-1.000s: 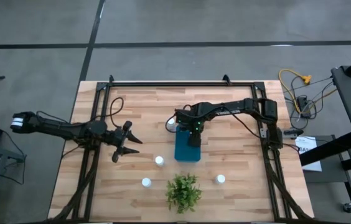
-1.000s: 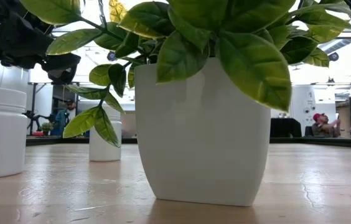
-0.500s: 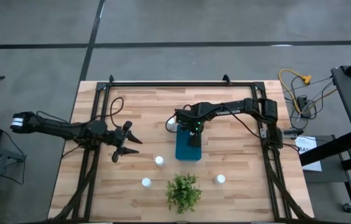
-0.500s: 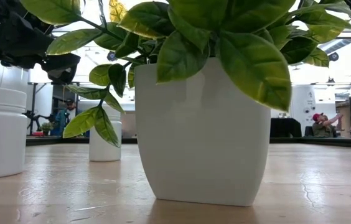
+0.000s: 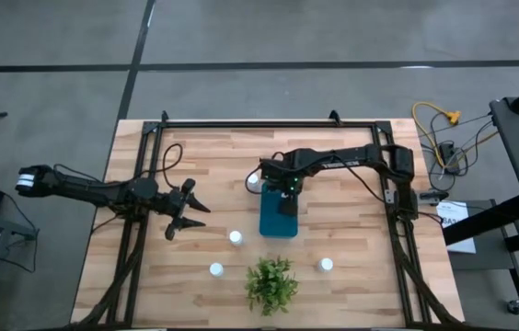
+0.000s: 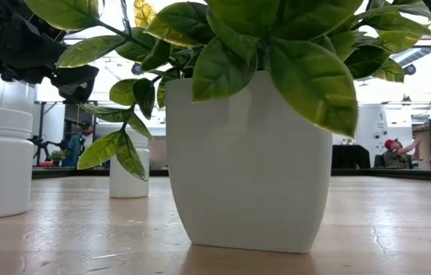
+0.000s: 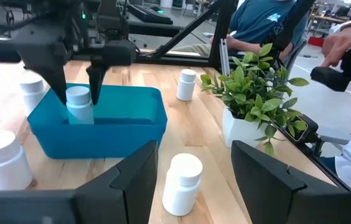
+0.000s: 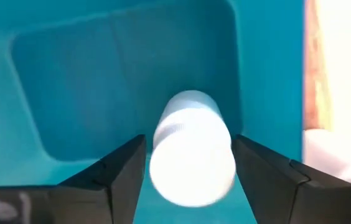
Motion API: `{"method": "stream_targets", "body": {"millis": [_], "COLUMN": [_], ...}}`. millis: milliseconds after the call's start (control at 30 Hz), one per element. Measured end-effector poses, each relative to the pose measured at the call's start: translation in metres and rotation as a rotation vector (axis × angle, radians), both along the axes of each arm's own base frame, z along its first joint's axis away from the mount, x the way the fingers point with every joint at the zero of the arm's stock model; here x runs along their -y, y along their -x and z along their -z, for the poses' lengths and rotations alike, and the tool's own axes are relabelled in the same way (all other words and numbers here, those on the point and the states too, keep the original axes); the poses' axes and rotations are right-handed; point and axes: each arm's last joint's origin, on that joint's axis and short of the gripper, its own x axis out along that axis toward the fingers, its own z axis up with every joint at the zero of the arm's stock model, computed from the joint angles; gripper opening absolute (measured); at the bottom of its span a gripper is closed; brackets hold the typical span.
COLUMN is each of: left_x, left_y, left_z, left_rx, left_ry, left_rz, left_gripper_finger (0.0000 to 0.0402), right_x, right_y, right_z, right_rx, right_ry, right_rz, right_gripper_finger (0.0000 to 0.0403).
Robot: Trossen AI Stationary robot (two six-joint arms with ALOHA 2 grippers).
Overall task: Pick and place pill bottles into a basket
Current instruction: Put the white pill bottle into the blue bin
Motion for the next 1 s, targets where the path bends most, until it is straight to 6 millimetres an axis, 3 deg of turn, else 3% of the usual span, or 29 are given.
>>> {"method": "stream_targets", "body": {"millis": [300, 567, 767, 1000], "left_x": [0.0, 0.0, 0.0, 0.0], "left_y": [0.0, 0.0, 0.0, 0.0], "left_z": [0.0, 0.0, 0.0, -0.004], "left_rx": [0.002, 0.001, 0.002, 0.036], "left_ry": [0.0, -0.007, -0.008, -0.006], "left_rz": [0.0, 0.002, 0.002, 0.002], "left_gripper_finger": [0.0188, 0.0188, 0.0188, 0.0188], "right_x": [0.0, -0.002, -0.005, -0.01], "right_y": [0.005, 0.037, 0.068, 0.104], "right_z": [-0.055, -0.092, -0.092, -0.064], "right_rx": [0.145, 0.175, 0.214, 0.384], "right_ry": [0.032, 0.139, 0.202, 0.222], "right_rz": [0.002, 0.022, 0.062, 0.123], "right_gripper_finger": [0.0223, 0.0223, 0.0223, 0.0224]}}
